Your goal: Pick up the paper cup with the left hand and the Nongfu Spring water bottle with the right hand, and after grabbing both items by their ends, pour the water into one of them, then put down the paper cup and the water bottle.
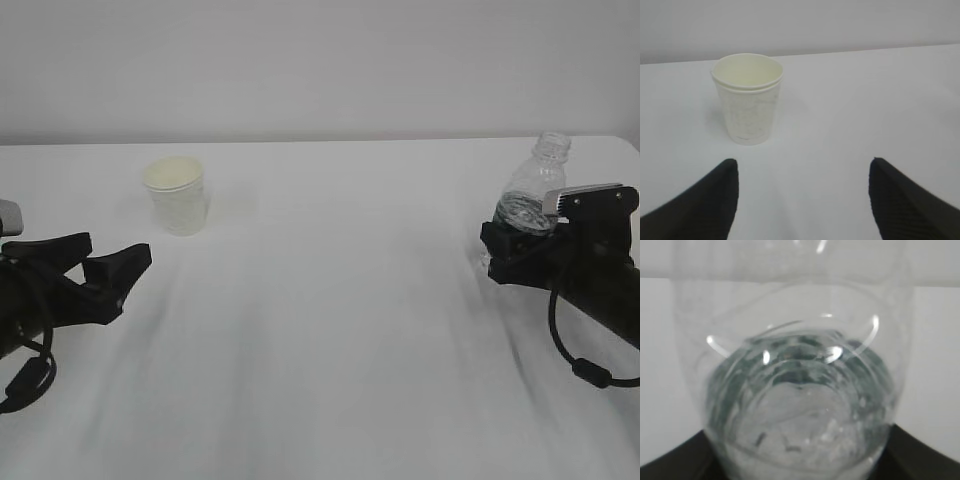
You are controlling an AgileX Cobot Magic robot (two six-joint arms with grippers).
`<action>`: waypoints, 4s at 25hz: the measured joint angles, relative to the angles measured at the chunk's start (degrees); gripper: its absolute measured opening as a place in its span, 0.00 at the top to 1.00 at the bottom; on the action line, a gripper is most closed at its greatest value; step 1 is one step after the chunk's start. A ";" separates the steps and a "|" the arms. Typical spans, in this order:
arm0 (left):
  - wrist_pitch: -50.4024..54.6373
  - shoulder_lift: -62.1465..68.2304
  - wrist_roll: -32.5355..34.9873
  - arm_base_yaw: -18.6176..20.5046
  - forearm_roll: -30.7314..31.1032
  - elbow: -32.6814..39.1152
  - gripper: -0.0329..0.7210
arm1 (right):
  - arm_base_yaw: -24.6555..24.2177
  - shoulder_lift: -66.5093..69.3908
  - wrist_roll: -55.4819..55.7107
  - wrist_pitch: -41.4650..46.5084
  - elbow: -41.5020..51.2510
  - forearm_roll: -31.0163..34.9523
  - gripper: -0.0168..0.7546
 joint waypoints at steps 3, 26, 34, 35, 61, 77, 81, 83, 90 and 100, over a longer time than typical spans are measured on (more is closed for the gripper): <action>0.00 0.00 0.00 0.00 -0.12 0.00 0.18 | 0.00 -2.03 0.00 0.11 2.33 0.00 0.40; 0.00 0.00 0.00 0.00 -0.12 0.00 0.18 | 0.00 -21.00 -0.22 0.23 22.02 0.92 0.40; -0.10 0.21 0.00 0.00 -1.70 0.00 0.12 | 0.00 -25.59 -0.26 0.33 25.50 0.58 0.40; -0.10 0.48 0.00 0.00 -2.59 0.00 0.10 | 0.00 -25.59 -0.26 0.33 25.50 0.55 0.40; -0.10 22.99 0.00 0.00 -3.72 -22.05 0.06 | 0.00 -25.59 -2.86 0.33 25.50 3.02 0.40; -0.10 28.66 0.00 0.00 -4.85 -30.29 0.05 | 0.00 -25.59 -3.78 0.33 25.50 3.15 0.40; -0.13 30.09 0.00 0.00 -5.12 -32.91 0.05 | 0.00 -25.59 -4.02 0.33 25.50 3.15 0.40; -0.13 30.94 0.00 0.00 -5.22 -33.96 0.06 | 0.00 -25.59 -4.16 0.33 25.50 3.15 0.40; -0.13 32.36 0.00 0.00 -5.91 -36.18 0.06 | 0.00 -25.59 -4.65 0.33 25.50 3.15 0.40; -0.13 33.25 0.00 0.11 -7.63 -36.55 0.04 | 0.00 -25.59 -5.12 0.33 25.50 3.17 0.40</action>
